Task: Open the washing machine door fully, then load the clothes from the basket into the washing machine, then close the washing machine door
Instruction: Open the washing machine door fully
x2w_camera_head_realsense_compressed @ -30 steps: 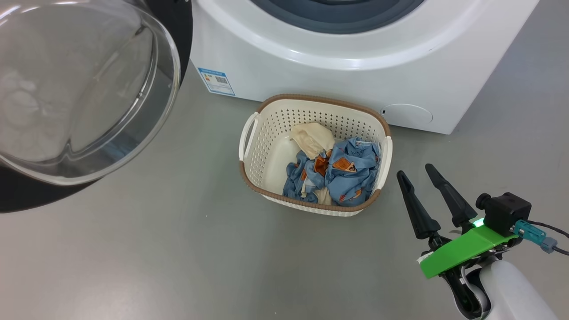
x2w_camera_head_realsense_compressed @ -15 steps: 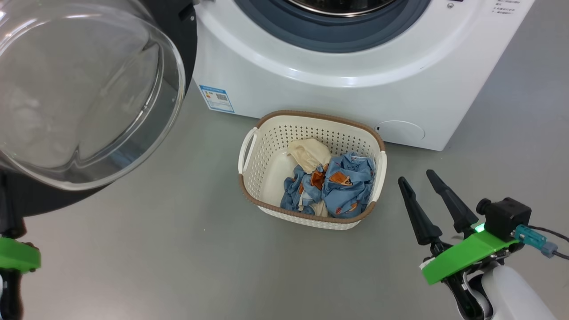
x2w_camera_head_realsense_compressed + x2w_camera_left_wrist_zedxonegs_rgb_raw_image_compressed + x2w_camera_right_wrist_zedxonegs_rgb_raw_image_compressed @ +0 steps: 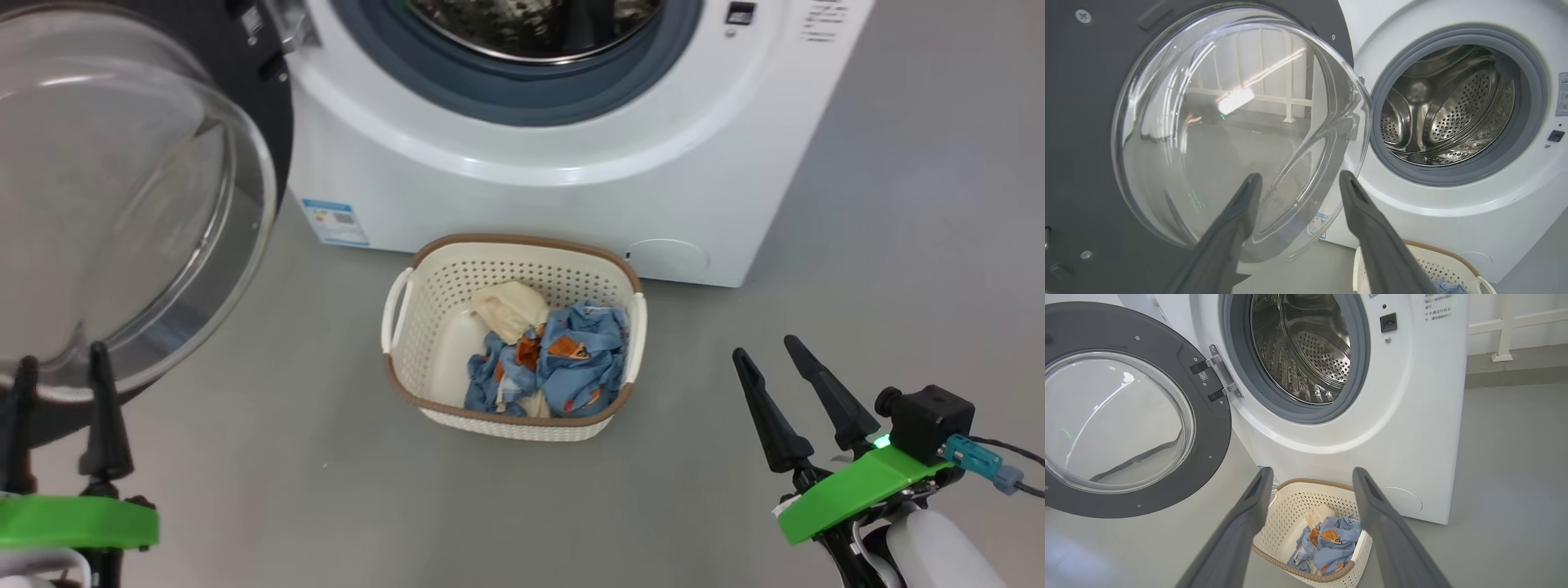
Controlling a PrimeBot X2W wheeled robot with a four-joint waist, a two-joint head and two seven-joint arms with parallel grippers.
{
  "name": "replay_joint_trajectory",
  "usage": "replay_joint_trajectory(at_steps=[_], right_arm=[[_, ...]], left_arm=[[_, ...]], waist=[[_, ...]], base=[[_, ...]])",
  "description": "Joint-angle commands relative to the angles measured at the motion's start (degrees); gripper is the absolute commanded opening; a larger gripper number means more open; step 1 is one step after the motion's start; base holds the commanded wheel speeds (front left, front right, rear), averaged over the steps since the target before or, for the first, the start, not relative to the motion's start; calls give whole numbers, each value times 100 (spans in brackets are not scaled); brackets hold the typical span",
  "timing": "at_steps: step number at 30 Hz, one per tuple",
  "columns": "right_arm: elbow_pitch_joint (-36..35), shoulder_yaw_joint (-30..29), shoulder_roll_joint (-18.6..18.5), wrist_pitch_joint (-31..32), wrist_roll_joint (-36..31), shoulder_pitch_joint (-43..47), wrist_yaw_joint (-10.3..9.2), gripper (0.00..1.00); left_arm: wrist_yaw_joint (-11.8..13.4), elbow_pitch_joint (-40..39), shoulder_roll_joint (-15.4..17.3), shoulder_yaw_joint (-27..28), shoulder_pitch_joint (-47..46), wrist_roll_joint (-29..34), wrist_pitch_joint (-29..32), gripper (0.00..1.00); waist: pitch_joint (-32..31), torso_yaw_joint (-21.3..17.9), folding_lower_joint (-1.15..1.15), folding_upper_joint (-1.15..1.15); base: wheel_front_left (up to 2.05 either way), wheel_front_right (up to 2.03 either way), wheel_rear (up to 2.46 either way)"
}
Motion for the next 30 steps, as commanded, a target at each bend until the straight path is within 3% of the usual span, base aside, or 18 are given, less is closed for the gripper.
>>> replay_joint_trajectory(at_steps=[1,13,30], right_arm=[[-168,112,-26,-68,8,54,9,100],[-289,202,-163,-68,-62,54,9,100],[-346,72,-185,-68,-286,46,9,100]], left_arm=[[72,-259,170,192,-13,93,-46,100],[36,-679,-237,32,377,224,-47,100],[-23,-640,-635,76,611,561,-47,100]], waist=[[-155,-280,0,0],[-367,-1134,0,0],[-512,-1718,0,0]], base=[[0,0,0],[0,0,0],[0,0,0]])
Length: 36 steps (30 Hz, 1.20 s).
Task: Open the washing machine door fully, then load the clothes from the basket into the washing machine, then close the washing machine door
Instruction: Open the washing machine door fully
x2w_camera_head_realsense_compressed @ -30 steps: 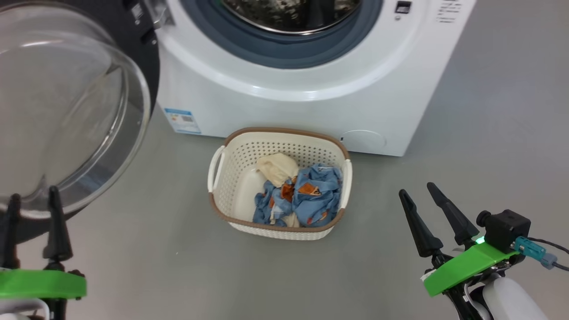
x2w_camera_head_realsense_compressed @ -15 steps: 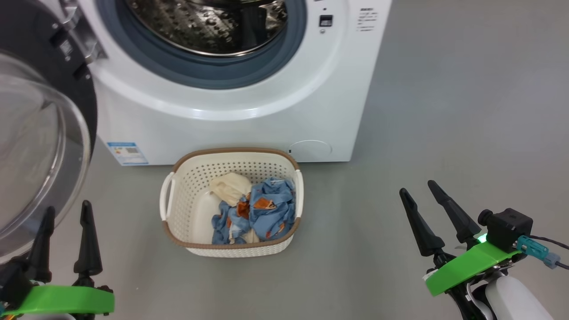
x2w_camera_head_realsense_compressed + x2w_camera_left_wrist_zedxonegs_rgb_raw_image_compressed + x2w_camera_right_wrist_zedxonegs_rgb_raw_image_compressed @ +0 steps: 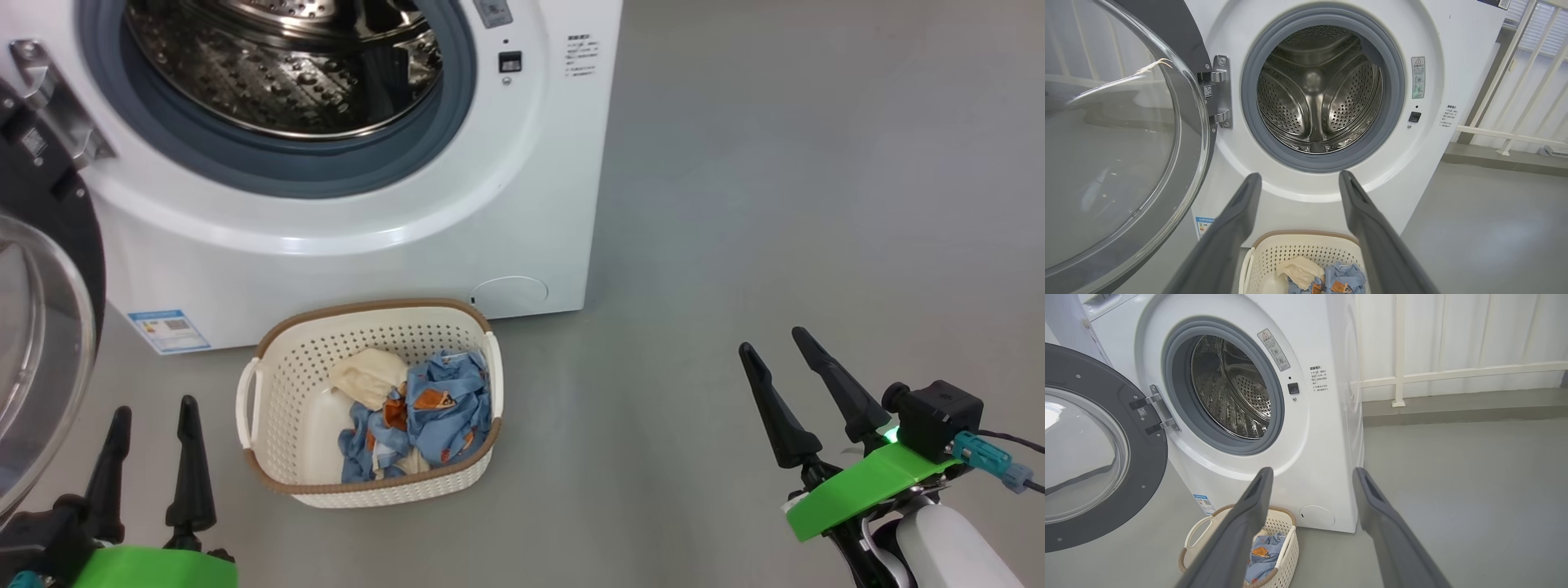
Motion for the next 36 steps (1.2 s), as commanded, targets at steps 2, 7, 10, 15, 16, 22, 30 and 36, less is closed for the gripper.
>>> replay_joint_trajectory(at_steps=[2,7,10,15,16,22,30,36], right_arm=[[-170,77,-43,-68,-75,-6,9,100],[-213,38,-58,-68,-87,9,9,100],[-233,5,-80,-68,-86,18,9,100],[-247,-28,-84,-68,-96,36,9,100],[-247,-29,-80,-68,-96,37,9,100],[-253,-11,-51,-68,-82,9,9,100],[-260,-18,-49,-68,-76,28,9,100],[-247,-2,-54,-68,-67,19,9,100]], left_arm=[[-55,-136,82,252,-47,19,-47,100],[-133,-124,-38,404,5,-66,-47,100],[-207,-120,-54,437,29,-57,-47,100],[-282,-107,-100,443,42,2,-47,100],[-296,-101,-105,449,42,9,-47,100],[-355,-80,-136,490,-10,59,-47,100],[-414,-62,-165,543,-25,137,-47,100],[-447,-64,-168,565,-25,192,-47,100]], waist=[[-39,-85,0,0],[-59,-134,0,0],[-60,-127,0,0],[-43,-67,0,0],[-37,-55,0,0],[11,8,0,0],[24,51,0,0],[42,39,0,0]], base=[[0,0,0],[0,0,0],[0,0,0],[0,0,0],[0,0,0],[0,0,0],[0,0,0],[0,0,0]])
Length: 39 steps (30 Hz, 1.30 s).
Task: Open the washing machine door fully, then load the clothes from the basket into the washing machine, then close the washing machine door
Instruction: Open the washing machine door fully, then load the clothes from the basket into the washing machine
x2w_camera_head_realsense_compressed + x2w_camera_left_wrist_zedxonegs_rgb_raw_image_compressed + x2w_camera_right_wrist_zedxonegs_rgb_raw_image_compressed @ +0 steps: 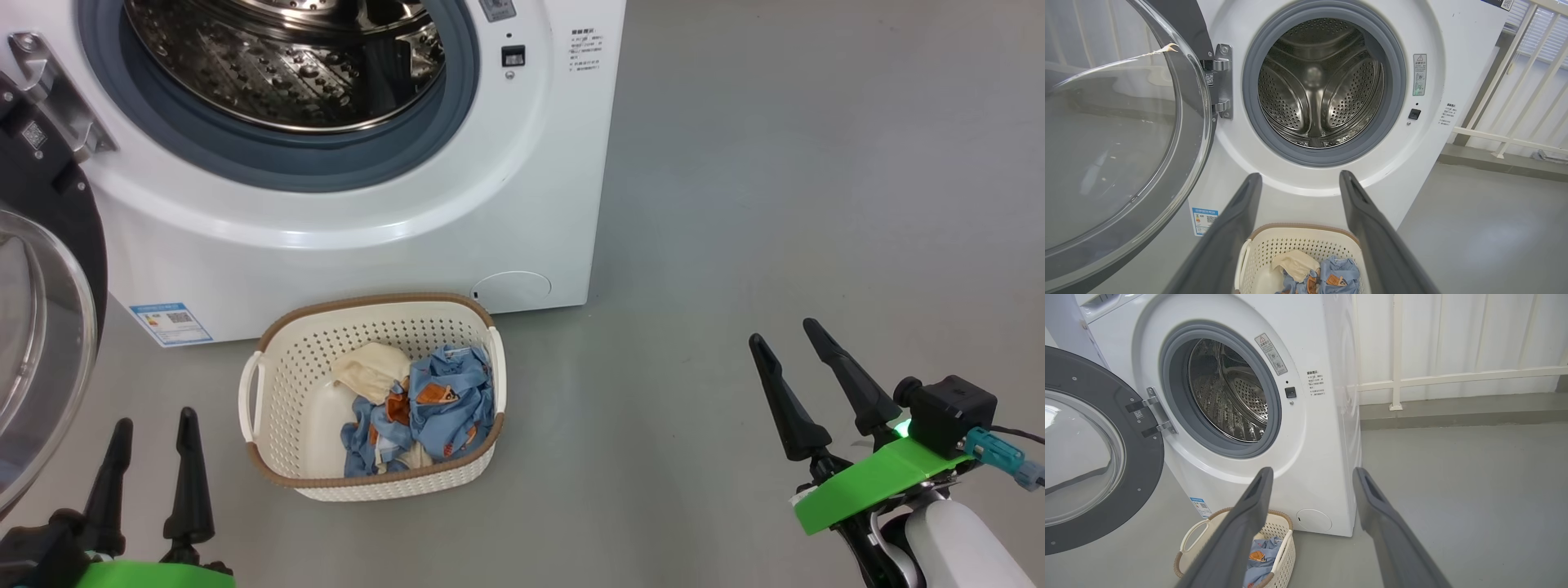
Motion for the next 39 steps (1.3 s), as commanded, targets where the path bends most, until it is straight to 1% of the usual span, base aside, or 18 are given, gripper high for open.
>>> replay_joint_trajectory(at_steps=[1,15,39], right_arm=[[-148,124,-35,-68,-23,15,9,100],[-128,138,-27,-68,2,58,9,100],[-122,105,19,-68,5,44,9,100]], left_arm=[[-38,-112,87,227,-137,90,-47,100],[-63,-49,62,255,-165,161,-47,100],[-66,-37,46,349,-226,213,-47,100]], waist=[[7,-9,0,0],[-35,3,0,0],[47,72,0,0]], base=[[0,0,0],[14,-14,0],[104,-104,0]])
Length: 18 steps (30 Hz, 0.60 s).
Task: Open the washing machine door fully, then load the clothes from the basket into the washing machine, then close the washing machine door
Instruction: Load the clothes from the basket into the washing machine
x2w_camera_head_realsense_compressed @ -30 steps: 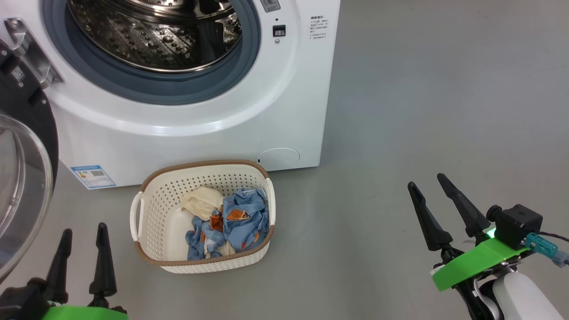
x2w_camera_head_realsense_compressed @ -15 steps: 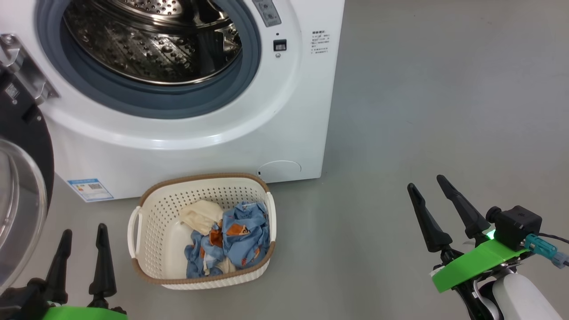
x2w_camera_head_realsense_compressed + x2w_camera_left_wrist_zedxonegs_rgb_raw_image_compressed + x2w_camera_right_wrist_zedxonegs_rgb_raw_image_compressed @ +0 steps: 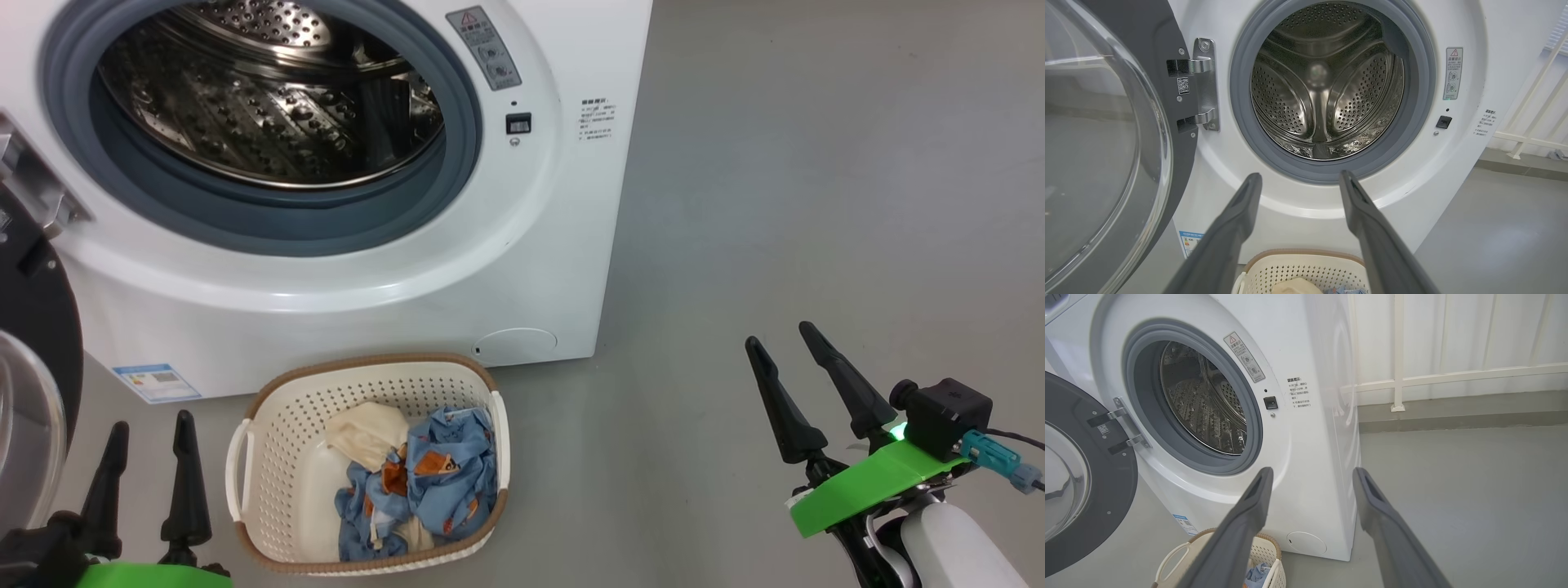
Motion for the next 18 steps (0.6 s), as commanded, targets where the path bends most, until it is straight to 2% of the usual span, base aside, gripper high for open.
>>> replay_joint_trajectory(at_steps=[1,9,18], right_arm=[[-125,107,-39,-68,2,17,9,100],[-103,103,-34,-68,-5,15,9,100],[-97,106,-38,-68,-5,28,9,100]], left_arm=[[-18,-122,102,226,-219,57,-47,100],[-27,-107,91,232,-223,56,-47,100],[-45,-125,83,222,-195,64,-47,100]], waist=[[6,-1,0,0],[4,-10,0,0],[-29,-15,0,0]], base=[[88,-88,0],[69,-69,0],[6,-6,0]])
